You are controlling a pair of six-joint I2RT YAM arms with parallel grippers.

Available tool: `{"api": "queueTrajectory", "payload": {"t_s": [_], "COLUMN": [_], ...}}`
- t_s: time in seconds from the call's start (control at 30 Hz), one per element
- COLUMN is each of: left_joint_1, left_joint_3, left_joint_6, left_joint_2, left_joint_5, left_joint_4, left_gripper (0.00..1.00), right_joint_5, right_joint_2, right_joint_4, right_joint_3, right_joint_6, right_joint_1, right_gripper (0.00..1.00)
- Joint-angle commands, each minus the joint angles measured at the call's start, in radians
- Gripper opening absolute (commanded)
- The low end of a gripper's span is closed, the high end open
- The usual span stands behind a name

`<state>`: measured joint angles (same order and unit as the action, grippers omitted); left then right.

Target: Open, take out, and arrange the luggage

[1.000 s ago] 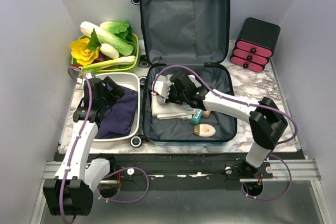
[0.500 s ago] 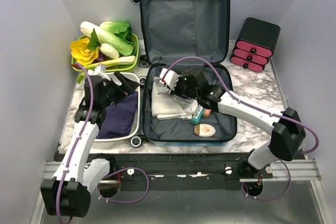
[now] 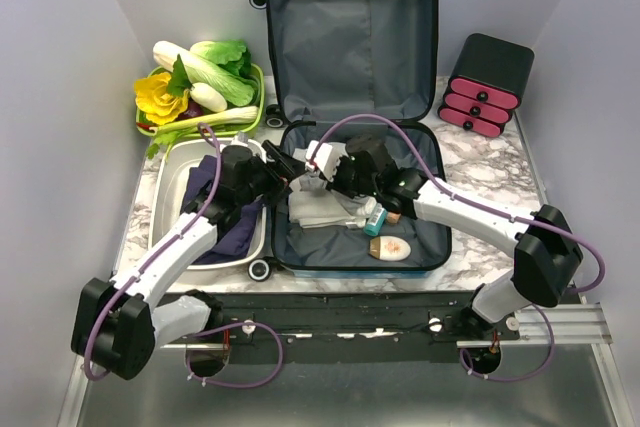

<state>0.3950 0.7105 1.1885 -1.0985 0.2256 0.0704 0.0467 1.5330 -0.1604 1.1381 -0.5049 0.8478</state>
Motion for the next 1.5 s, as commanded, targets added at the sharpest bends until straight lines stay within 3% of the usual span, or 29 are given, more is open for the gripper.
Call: {"api": "queueTrajectory", "payload": {"t_s": [0.0,0.43,0.57,0.77,0.97,1.13,1.23,1.33,1.37,1.43,1.47], "left_joint_1": [0.039,0.097,0.099,0.110,0.125,0.125,0.127,0.128,0.128,0.128,0.128], "left_joint_3": [0.020,0.110,0.118,0.164,0.187,0.185,0.172,0.165,0.167,0.162,0.161], "left_joint_6": [0.197,0.227,0.232,0.191,0.177,0.195,0.203,0.200,0.201,0.198,0.200], "left_joint_2": [-0.043,-0.277,-0.307,-0.345,-0.351,-0.385,-0.386,-0.383,-0.380,-0.376,-0.373], "left_joint_5": [-0.169,-0.101,-0.082,-0.088,-0.181,-0.163,-0.151,-0.152,-0.155,-0.152,-0.150], "left_joint_4": [0.005,-0.017,-0.055,0.014,0.117,0.071,0.008,-0.021,-0.023,-0.041,-0.043], "left_gripper": [0.99,0.99,0.99,0.99,0.99,0.99,0.91,0.76,0.64,0.51,0.37], "right_joint_5": [0.077,0.101,0.104,0.039,-0.010,0.042,0.112,0.157,0.162,0.182,0.185], "right_joint_2": [-0.025,-0.039,-0.066,-0.111,-0.109,-0.106,-0.111,-0.120,-0.123,-0.128,-0.131], "right_joint_4": [0.042,0.074,0.091,0.134,0.137,0.110,0.088,0.093,0.096,0.110,0.113], "right_joint_3": [-0.046,-0.066,-0.081,-0.090,-0.058,-0.061,-0.081,-0.109,-0.115,-0.127,-0.129], "right_joint_6": [0.022,0.037,0.045,0.075,0.098,0.086,0.080,0.094,0.104,0.121,0.124], "right_joint_1": [0.004,0.004,0.005,0.004,0.004,0.004,0.004,0.002,0.004,0.004,0.005], "right_gripper": [0.01,0.01,0.01,0.01,0.01,0.01,0.01,0.01,0.01,0.01,0.01]}}
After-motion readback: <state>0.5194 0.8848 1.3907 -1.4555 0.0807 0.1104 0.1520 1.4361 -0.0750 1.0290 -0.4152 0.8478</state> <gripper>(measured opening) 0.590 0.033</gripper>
